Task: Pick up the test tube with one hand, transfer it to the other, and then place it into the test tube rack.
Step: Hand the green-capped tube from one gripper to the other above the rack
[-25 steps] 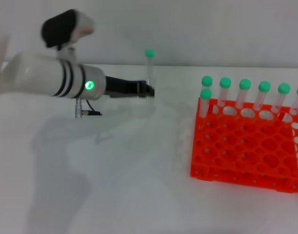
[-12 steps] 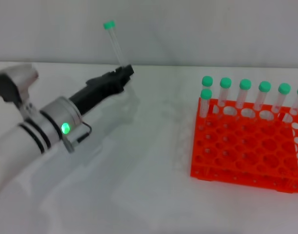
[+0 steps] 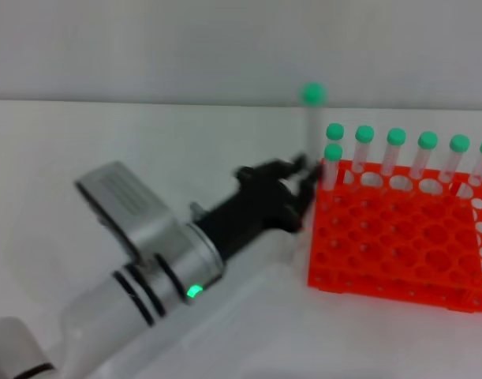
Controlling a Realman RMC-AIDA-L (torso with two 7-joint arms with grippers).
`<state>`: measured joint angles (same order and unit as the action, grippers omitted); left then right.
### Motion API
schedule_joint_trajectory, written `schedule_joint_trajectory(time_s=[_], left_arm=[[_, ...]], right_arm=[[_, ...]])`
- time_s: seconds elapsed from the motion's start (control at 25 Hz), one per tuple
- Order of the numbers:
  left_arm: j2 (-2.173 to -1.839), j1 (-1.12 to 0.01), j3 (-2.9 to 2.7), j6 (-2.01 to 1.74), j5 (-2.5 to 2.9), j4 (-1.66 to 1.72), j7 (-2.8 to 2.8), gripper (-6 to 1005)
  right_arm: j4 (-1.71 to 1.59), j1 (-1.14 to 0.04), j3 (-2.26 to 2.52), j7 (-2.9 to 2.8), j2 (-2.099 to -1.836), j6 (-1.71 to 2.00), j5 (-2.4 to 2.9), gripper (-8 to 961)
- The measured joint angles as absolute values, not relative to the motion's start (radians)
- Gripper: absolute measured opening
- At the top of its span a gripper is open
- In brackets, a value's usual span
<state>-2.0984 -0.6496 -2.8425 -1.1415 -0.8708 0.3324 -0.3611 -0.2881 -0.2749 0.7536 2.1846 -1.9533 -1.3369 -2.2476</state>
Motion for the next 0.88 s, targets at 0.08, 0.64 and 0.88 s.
schedule_joint_trajectory(time_s=[0.08, 0.64, 0.88], left_arm=[[-2.099, -0.655, -2.843, -1.104, -0.833, 0.37, -0.327, 198], [-2.108, -0.67, -2.842, -0.955, -0.795, 0.466, -0.281, 198], [-2.108, -0.676, -2.842, -0.943, -0.787, 0.472, -0.277, 199]], right_arm=[[-0.311, -0.271, 0.837, 2.146, -1.918, -1.418, -2.242, 872], [-0.434, -0.402, 0.93, 2.058, -1.912, -1.588, -1.844, 871], [-0.435, -0.454, 0.93, 2.027, -1.939, -1.578, -1.795, 867]])
